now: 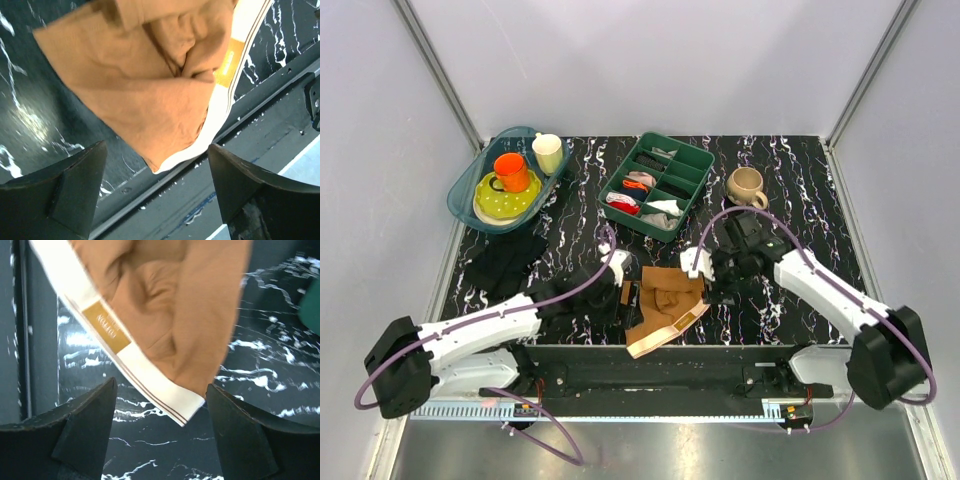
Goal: Roll the underwear
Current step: Place the underwear at the center of the board, then flatten out the underwear at the center of the board.
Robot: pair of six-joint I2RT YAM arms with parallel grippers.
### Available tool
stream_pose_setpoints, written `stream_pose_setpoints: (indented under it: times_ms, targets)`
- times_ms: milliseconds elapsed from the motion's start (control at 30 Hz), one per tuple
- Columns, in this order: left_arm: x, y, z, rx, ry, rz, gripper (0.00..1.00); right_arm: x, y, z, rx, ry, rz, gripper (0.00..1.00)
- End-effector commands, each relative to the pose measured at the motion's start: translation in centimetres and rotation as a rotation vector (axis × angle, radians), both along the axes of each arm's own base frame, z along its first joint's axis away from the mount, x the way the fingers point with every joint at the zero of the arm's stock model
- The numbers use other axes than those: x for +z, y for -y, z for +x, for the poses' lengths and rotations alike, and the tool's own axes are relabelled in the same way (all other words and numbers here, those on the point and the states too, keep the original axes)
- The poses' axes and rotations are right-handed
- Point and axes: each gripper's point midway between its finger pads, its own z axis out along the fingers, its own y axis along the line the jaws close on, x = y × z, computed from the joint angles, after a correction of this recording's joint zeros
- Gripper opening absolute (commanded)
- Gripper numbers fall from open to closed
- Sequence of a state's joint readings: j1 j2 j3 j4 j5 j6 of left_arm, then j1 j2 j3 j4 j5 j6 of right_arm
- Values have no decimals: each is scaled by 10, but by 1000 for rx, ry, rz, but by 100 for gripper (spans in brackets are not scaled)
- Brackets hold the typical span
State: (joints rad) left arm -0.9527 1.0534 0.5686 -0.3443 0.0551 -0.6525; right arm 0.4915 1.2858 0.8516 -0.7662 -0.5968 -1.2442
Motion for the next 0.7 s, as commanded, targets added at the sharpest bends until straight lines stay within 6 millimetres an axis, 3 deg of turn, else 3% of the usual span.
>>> stream_pose_setpoints:
  times_ms: [0,33,133,233,300,467,667]
  targets:
    - [58,25,51,-151,328,0,86,43,-10,23,-469,-144,140,82]
    - [70,34,63,-198,378,28,86,42,-6,30,-524,-146,142,82]
    - [71,41,82,-383,479,180,86,29,7,41,-653,-198,110,82]
    - [55,44,92,-595,528,301,80,15,11,42,-706,-295,112,80]
    - [44,46,93,-715,521,293,78,8,12,43,-723,-343,105,80]
    - [15,42,119,-751,427,281,72,0,8,46,-736,-436,114,76]
    - [3,57,122,-799,346,185,69,-3,4,43,-728,-493,116,71]
